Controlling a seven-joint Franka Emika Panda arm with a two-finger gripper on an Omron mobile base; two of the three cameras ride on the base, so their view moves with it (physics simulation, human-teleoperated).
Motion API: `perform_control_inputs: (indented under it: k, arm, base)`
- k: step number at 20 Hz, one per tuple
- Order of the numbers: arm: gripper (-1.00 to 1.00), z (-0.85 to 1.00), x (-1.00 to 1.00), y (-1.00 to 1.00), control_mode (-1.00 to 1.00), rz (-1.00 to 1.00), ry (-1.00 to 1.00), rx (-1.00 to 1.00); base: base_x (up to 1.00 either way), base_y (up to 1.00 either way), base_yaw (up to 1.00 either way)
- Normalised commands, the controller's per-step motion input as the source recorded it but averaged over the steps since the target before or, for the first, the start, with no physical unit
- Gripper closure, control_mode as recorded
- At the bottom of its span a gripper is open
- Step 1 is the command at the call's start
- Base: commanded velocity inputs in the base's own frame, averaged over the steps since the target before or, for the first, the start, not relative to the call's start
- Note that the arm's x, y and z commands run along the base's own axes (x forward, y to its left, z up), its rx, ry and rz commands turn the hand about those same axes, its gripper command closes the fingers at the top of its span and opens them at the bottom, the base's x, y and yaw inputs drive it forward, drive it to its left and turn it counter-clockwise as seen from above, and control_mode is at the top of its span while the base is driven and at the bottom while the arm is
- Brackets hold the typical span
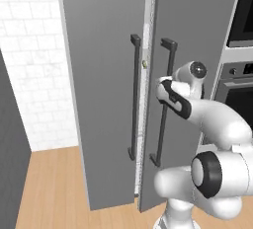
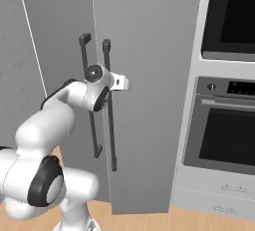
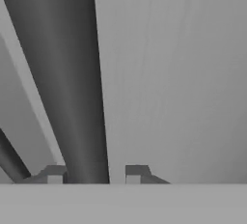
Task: Take the strawberry from the fridge and place it on top of the pancake, located on the dining counter.
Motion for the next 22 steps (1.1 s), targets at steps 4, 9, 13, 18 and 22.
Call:
perform_control_inputs:
  k: [4,9,13,18,22]
  arm:
    - [1.00,0.00,-1.00,-1.00,-1.00,-0.06,0.00,0.00]
    - [1.00,0.00,-1.00,-1.00,-1.00,-0.05,0.01,0.00]
    - [1.00,0.00,-1.00,-0.99,-1.00,-0.04,0.04,0.00]
    - [-1.00,-0.04,-0.42,-0.39,-1.00,-0.02,0.07,-0.07]
    - [-1.00,-0.17,-0.51,0.00,-1.00,0.00,-0.06,-0.12]
  base:
    - [0.00,0.00,0.00]
    - [0.00,0.00,0.00]
    - [0.00,0.00,0.00]
    - [0.00,0.00,0.00]
    - [0.00,0.00,0.00]
